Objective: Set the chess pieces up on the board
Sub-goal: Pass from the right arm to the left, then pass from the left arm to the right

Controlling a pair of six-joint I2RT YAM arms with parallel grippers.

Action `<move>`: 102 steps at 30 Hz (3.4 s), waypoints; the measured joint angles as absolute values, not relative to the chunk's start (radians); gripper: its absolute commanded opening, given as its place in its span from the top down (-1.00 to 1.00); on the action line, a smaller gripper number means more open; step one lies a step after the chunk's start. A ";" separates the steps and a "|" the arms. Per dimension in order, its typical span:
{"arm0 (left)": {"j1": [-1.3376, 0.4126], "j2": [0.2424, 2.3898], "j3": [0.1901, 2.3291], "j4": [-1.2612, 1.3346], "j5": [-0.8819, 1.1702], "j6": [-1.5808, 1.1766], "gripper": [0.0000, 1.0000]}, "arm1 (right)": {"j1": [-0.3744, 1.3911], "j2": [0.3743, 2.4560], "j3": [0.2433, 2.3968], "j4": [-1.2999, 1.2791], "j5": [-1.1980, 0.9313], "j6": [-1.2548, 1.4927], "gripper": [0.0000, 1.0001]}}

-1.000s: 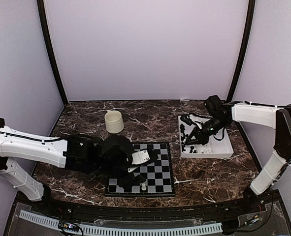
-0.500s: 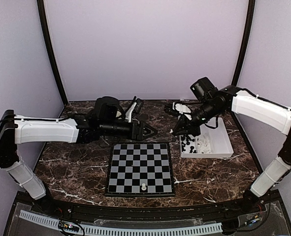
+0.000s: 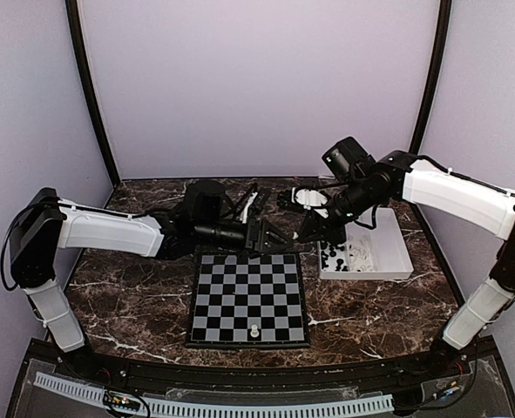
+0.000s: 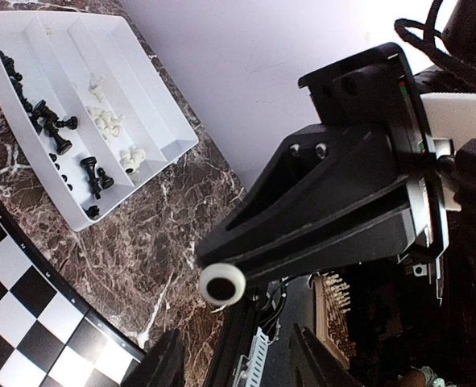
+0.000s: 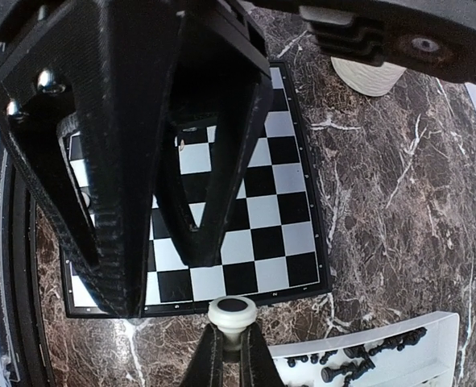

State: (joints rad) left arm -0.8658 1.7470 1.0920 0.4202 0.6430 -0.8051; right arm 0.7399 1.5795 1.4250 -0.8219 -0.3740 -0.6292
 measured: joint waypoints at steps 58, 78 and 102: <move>-0.817 1.732 0.925 0.942 0.500 -0.835 0.92 | 0.413 1.562 1.120 -0.218 -1.166 0.197 -0.01; -0.837 1.803 0.962 1.023 0.503 -0.876 0.92 | 0.469 1.615 1.093 0.194 -1.283 0.600 0.27; -0.847 1.848 0.996 1.048 0.531 -0.903 0.91 | 0.479 1.660 1.100 0.179 -1.275 0.590 0.61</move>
